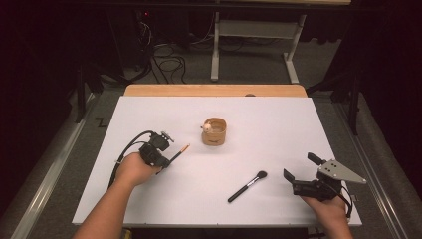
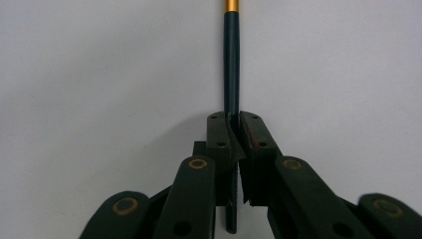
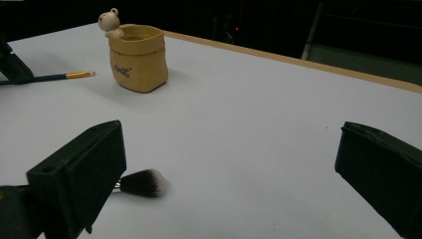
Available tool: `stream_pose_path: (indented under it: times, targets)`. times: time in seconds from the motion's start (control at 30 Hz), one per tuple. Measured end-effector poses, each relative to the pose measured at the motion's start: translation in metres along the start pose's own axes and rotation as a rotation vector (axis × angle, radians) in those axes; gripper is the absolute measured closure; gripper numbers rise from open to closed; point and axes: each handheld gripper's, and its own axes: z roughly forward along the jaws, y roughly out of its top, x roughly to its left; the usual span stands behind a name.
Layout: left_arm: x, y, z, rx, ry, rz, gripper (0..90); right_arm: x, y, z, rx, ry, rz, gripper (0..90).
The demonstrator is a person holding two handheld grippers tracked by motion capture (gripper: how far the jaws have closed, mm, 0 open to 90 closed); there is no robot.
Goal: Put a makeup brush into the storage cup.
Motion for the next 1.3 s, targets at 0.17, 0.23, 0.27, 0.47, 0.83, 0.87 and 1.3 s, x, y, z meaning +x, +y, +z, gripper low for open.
stream_pose_path:
  times: [0.17, 0.23, 0.27, 0.47, 0.83, 0.87, 1.3]
  targets:
    - [0.0, 0.0, 0.0, 0.0, 0.001, 0.001, 84.2, 0.0, 0.0, 0.0, 0.0, 0.0, -0.001, 0.5]
    - [0.0, 0.0, 0.0, 0.004, 0.002, 0.001, 84.3, 0.0, 0.0, 0.0, -0.004, -0.002, -0.003, 0.6]
    - [0.0, 0.0, 0.0, 0.004, 0.003, 0.002, 84.3, 0.0, 0.0, 0.0, -0.003, -0.002, -0.001, 0.5]
    - [-0.001, 0.001, 0.0, 0.009, 0.006, -0.006, 84.4, 0.0, 0.0, 0.0, -0.002, -0.001, 0.006, 0.6]
    - [0.003, -0.004, -0.012, -0.036, 0.01, -0.019, 84.5, 0.0, -0.001, 0.0, 0.002, 0.002, 0.004, 0.6]
    - [0.003, -0.004, -0.012, -0.036, 0.01, -0.019, 84.4, 0.0, -0.001, 0.0, 0.002, 0.002, 0.004, 0.6]
    - [0.002, -0.01, -0.022, -0.096, 0.009, -0.013, 84.6, 0.0, -0.001, 0.001, 0.002, 0.001, -0.004, 0.6]
